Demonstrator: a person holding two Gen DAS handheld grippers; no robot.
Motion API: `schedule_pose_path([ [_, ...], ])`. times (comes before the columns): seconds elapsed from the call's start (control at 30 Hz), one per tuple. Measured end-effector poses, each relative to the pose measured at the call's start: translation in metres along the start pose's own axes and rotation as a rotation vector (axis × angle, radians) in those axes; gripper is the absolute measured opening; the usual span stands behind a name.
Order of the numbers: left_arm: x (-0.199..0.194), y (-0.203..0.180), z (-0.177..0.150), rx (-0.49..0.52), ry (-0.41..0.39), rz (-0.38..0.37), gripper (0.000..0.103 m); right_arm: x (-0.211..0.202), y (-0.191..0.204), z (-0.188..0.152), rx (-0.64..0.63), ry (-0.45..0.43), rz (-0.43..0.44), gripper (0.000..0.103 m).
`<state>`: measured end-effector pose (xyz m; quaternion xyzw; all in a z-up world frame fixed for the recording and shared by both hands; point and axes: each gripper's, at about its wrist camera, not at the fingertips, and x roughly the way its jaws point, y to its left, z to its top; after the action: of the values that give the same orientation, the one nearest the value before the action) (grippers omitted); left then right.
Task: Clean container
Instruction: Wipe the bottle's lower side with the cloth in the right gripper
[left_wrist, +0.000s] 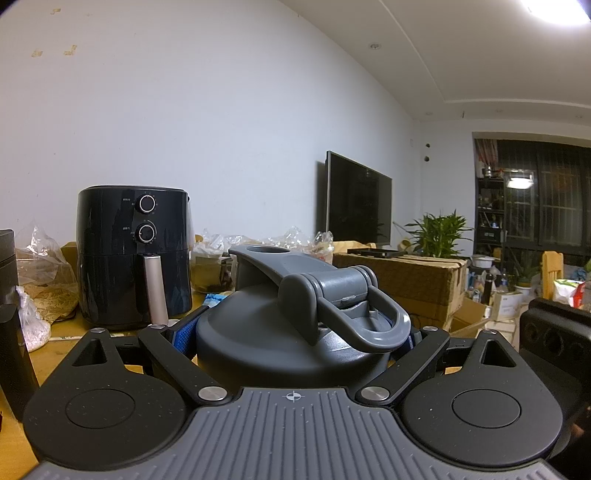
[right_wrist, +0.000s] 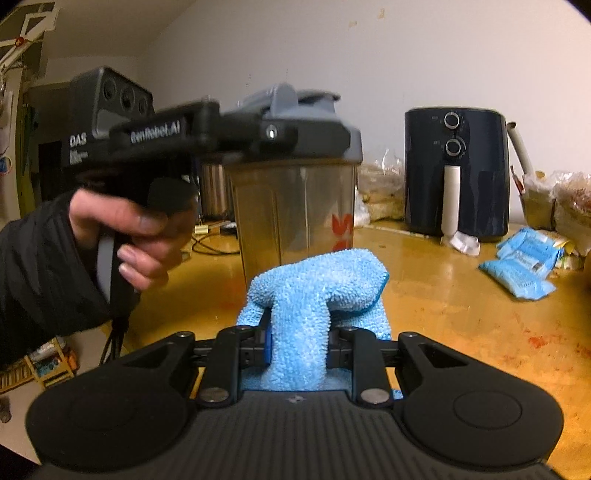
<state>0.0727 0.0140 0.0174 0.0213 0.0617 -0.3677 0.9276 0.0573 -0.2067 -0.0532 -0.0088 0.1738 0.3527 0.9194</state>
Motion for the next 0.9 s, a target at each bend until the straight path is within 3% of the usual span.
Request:
schedule_pose_path([
  [0.37,0.0,0.0,0.0,0.001,0.002,0.0,0.095,0.015,-0.001,-0.017,-0.022,0.09,0.004,0.019],
  [0.9,0.0,0.0,-0.001,0.003,0.006,0.002,0.095,0.011,0.0,-0.015,-0.032,0.049,-0.002,0.02],
])
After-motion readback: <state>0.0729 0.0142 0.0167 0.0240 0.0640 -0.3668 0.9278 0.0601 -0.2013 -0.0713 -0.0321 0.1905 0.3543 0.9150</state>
